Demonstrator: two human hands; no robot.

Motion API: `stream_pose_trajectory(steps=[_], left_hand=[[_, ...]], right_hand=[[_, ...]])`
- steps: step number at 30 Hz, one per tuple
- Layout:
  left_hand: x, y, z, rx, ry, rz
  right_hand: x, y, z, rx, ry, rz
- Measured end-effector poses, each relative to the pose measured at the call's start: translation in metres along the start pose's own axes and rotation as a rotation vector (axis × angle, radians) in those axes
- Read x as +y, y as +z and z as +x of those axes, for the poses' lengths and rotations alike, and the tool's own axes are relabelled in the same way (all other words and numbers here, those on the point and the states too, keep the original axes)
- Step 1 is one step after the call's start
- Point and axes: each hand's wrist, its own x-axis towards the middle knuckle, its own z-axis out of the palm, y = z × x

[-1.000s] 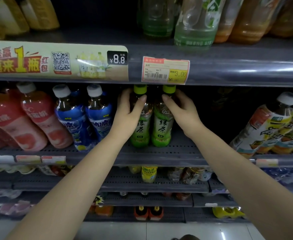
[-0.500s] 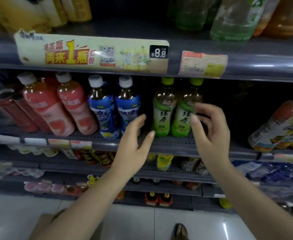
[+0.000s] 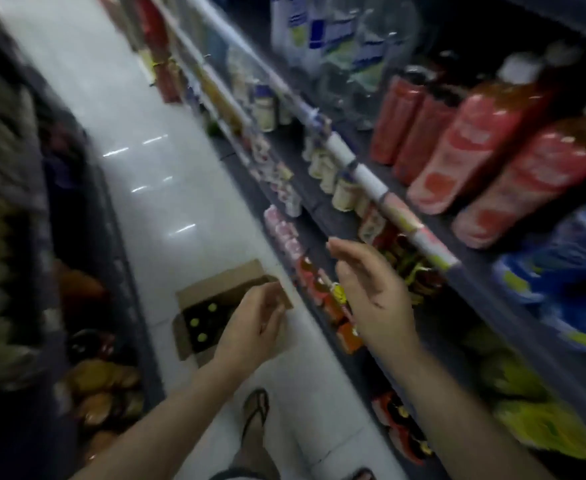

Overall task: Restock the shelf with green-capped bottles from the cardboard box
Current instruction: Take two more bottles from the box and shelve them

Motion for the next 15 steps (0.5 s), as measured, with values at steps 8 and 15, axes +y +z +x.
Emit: stream_pose_trajectory(steps=[8, 15], left_hand=[[-0.148, -0.075, 0.007, 0.222, -0.33, 0.002], [-0.253, -0.09, 0.028, 0.164, -0.452, 0.07]], right_hand=[[0.061, 0.188, 0.049, -0.238, 0.217, 0.129], [0.119, 0.283, 0.08, -0.277, 0.347, 0.085]])
